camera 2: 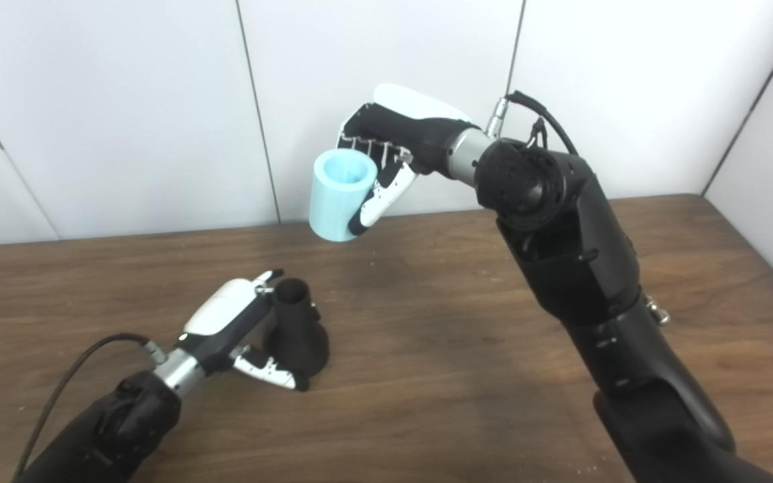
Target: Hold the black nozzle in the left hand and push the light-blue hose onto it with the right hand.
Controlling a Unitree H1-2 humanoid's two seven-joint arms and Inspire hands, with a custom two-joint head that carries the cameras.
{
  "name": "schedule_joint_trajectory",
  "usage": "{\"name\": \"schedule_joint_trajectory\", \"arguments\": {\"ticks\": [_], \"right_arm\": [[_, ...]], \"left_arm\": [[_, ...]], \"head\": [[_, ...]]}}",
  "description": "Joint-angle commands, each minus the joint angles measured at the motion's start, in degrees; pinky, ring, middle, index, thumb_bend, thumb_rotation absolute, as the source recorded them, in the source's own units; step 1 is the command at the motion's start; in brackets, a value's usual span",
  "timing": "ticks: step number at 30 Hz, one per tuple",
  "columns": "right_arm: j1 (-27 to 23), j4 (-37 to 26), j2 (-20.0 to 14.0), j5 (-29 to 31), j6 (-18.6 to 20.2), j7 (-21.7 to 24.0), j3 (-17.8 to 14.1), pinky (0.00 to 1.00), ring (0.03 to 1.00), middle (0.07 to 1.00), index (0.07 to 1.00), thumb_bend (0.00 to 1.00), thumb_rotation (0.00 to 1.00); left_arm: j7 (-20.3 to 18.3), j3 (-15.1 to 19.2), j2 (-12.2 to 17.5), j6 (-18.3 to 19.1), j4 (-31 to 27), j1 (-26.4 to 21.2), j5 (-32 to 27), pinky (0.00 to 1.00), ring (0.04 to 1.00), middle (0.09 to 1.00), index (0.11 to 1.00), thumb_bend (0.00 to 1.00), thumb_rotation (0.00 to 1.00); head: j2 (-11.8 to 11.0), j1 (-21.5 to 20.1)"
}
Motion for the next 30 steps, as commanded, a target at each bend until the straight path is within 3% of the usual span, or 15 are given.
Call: {"name": "schedule_joint_trajectory", "arguments": {"ticks": [1,9,19,30], "right_arm": [[-3.7,-0.1,-1.3,0.8,-0.7,-0.8,0.1,0.36,0.463,0.486,0.46,0.5,0.0],[-4.9,1.0,-1.4,1.9,-0.7,-0.7,3.4,0.36,0.467,0.485,0.462,0.5,0.0],[-7.0,1.7,-2.2,2.2,-0.8,0.9,7.5,0.37,0.463,0.478,0.464,0.5,0.0],[-6.3,1.2,-1.9,1.2,-0.3,1.4,9.1,0.35,0.464,0.479,0.468,0.5,0.0]], "left_arm": [[-7.6,-5.1,-2.2,3.1,2.0,2.4,5.2,0.98,0.595,0.495,0.476,0.53,0.0],[-7.8,-6.6,-2.7,5.5,1.1,1.8,6.5,0.98,0.597,0.485,0.482,0.53,0.0],[-7.4,-7.3,-3.1,7.0,0.2,1.6,6.7,0.98,0.603,0.495,0.477,0.53,0.0],[-7.3,-7.0,-3.6,7.5,0.0,1.8,6.7,0.98,0.595,0.492,0.479,0.53,0.0]], "head": [[0.2,0.7],[1.1,3.9],[2.0,4.6],[2.4,4.7]]}}
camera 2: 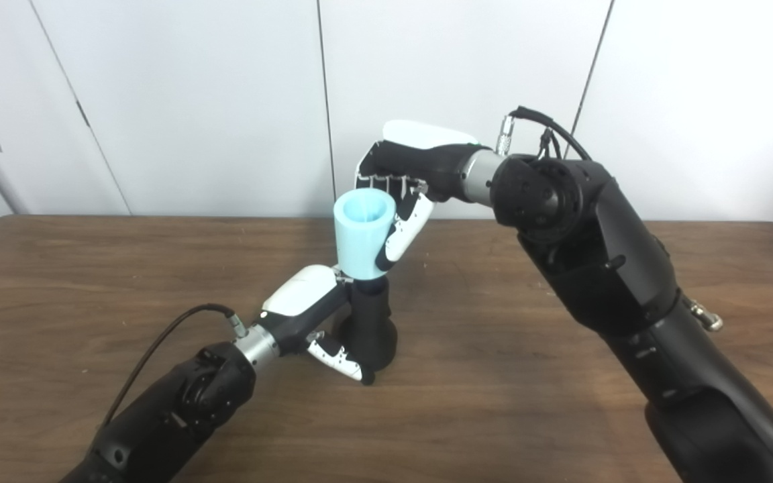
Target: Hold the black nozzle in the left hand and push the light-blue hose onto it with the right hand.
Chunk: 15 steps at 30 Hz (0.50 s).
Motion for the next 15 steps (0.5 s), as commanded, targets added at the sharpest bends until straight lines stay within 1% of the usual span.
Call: {"name": "schedule_joint_trajectory", "arguments": {"ticks": [1,9,15], "right_arm": [[-2.9,-1.5,-1.0,-0.4,-0.3,-0.6,-0.6,0.35,0.464,0.479,0.468,0.5,0.0],[-1.9,-0.4,-1.2,0.7,-1.7,-1.4,-0.8,0.35,0.465,0.478,0.465,0.5,0.0],[-1.5,-0.4,-1.5,0.6,-1.3,-1.0,-0.6,0.35,0.465,0.477,0.465,0.5,0.0]], "left_arm": [[-6.0,-4.1,-1.1,1.5,1.8,3.4,4.2,0.98,0.595,0.49,0.479,0.53,0.0],[-5.9,-3.7,-0.9,1.3,1.5,3.8,3.7,0.98,0.594,0.489,0.48,0.53,0.0],[-5.7,-3.7,-0.6,1.4,1.0,4.0,4.0,0.98,0.594,0.488,0.481,0.53,0.0]], "head": [[0.2,0.1],[0.6,0.0],[0.9,-0.2]]}}
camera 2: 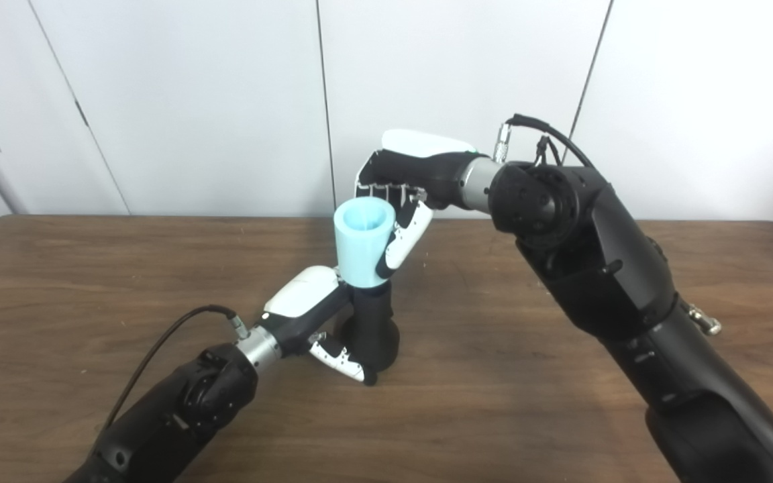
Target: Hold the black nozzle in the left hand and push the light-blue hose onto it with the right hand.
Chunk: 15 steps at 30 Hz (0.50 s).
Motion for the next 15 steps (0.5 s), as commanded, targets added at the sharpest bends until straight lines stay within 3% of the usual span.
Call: {"name": "schedule_joint_trajectory", "arguments": {"ticks": [1,15], "right_arm": [[-2.1,-0.8,-1.6,-0.2,-0.8,-0.9,-0.7,0.35,0.465,0.477,0.465,0.5,0.0],[0.1,-1.1,-2.8,-0.4,-0.6,-0.6,0.5,0.35,0.455,0.48,0.472,0.5,0.0]], "left_arm": [[-5.7,-3.7,-0.4,1.2,1.6,3.7,4.0,0.98,0.595,0.486,0.482,0.53,0.0],[-6.2,-3.6,0.0,2.6,0.0,4.1,4.2,0.98,0.604,0.475,0.487,0.53,0.0]], "head": [[0.2,0.0],[0.7,-0.1]]}}
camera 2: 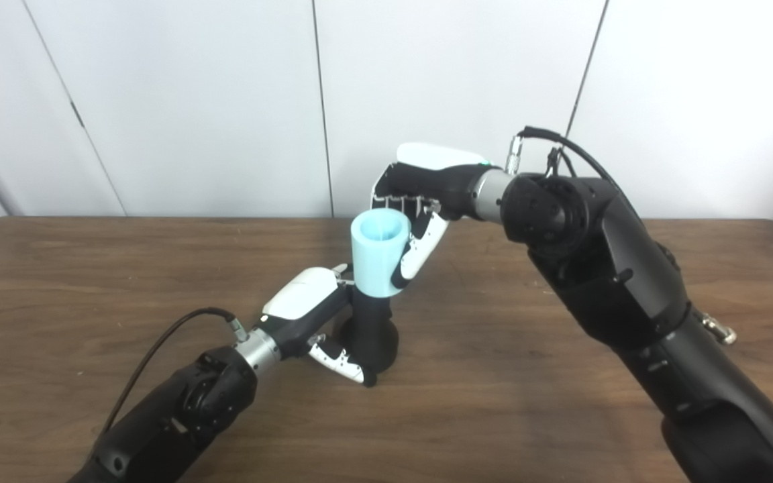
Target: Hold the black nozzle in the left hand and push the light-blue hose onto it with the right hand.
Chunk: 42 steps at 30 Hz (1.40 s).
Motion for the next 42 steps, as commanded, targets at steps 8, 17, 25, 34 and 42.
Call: {"name": "schedule_joint_trajectory", "arguments": {"ticks": [8,17,25,34,42], "right_arm": [[-0.8,-0.3,-0.2,0.3,-1.7,-1.5,-0.1,0.35,0.452,0.48,0.476,0.5,0.0],[-0.3,-1.1,0.6,0.2,-0.8,-1.3,0.9,0.35,0.453,0.479,0.474,0.5,0.0],[-1.2,-1.6,1.8,0.4,0.2,-0.8,1.4,0.35,0.455,0.479,0.475,0.5,0.0],[-0.8,-2.1,2.0,0.2,0.0,-0.4,1.5,0.36,0.453,0.476,0.473,0.5,0.0],[-1.0,-2.2,1.6,-0.1,-0.1,0.0,1.9,0.36,0.455,0.473,0.474,0.5,0.0]], "left_arm": [[-6.5,-3.6,-0.3,1.3,1.1,3.3,3.5,0.98,0.603,0.474,0.487,0.53,0.0],[-6.3,-3.6,-0.5,1.3,1.1,3.4,3.5,0.98,0.604,0.478,0.486,0.53,0.0],[-6.5,-3.7,-0.6,1.4,1.2,3.1,3.4,0.98,0.61,0.486,0.481,0.53,0.0],[-6.9,-3.6,-0.7,1.6,1.5,2.8,3.3,0.98,0.604,0.483,0.483,0.53,0.0],[-7.1,-3.6,-0.8,1.8,1.6,2.6,3.3,0.98,0.607,0.483,0.483,0.53,0.0]], "head": [[0.2,0.0],[0.7,0.0],[1.0,-0.1],[1.1,-0.1],[1.3,-0.2]]}}
